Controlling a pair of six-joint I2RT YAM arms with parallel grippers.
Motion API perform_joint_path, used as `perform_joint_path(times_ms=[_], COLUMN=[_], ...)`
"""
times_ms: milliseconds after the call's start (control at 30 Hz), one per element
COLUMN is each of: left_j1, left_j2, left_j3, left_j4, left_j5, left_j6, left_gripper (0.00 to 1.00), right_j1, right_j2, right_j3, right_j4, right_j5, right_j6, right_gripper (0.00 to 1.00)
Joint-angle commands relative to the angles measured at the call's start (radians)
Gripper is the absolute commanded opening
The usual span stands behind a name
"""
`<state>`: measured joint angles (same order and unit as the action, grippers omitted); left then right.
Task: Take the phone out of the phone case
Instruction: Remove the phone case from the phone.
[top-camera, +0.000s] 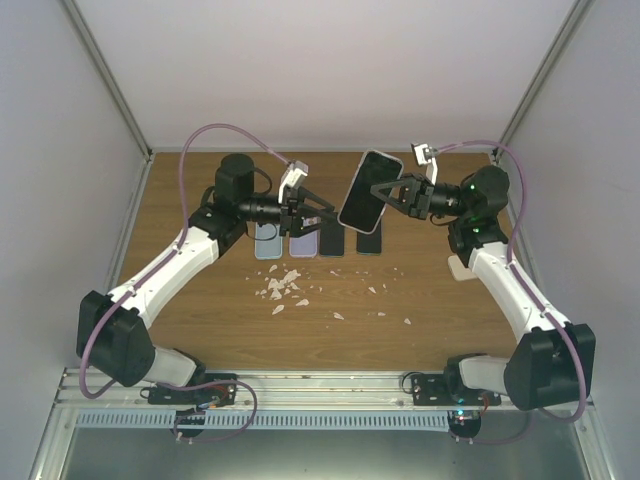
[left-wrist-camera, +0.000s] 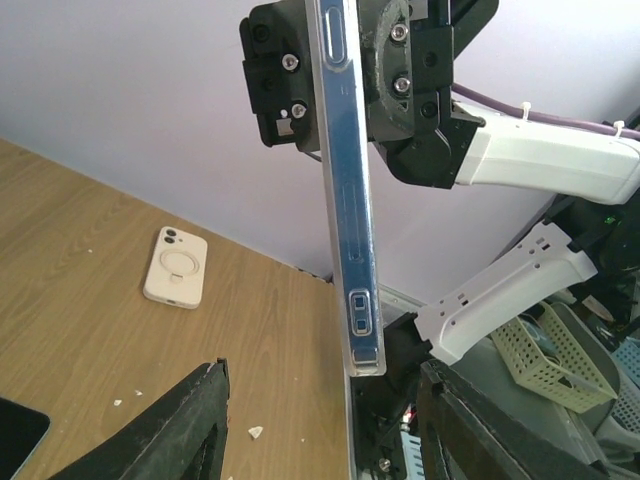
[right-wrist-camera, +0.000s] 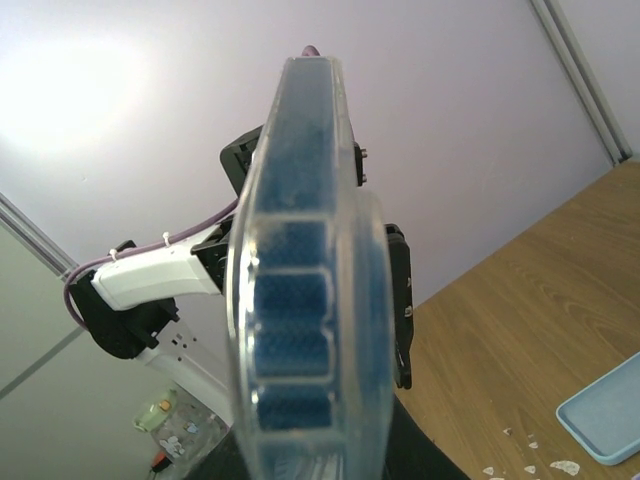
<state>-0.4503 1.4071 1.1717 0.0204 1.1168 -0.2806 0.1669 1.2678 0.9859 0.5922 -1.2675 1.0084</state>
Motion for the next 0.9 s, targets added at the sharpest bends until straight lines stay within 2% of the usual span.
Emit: perform_joint_path(times_ms=[0,400,633,867], left_j1=[-0.017,-0.027,-0.029,-0.015], left_j2=[0.008,0.015,0.015,0.025], left_j3=[0.015,0.028,0.026,0.025], left_j4=[0.058,0.04,-0.006,-0.052], left_j5=[-0.014,-0.069,-0.152,-0.252], left_j6=[-0.006,0.001,0.035,0.056], left_gripper=[0.52,0.52,0.51,0.41], right_j1=[-0.007,-0.004,-0.002,-0.002], right_j2=[-0.028,-0.027,-0.027,-0.027], right_j3=[-0.003,-0.021,-0.017,-0.013], right_j4=[0.06,0.097,0.1,0.108], right_j5=[-0.004,0.002,0.001,-0.004], right_j6=[0.017,0.044,0.048,0.054], right_gripper=[0.01,0.01,0.0,0.01])
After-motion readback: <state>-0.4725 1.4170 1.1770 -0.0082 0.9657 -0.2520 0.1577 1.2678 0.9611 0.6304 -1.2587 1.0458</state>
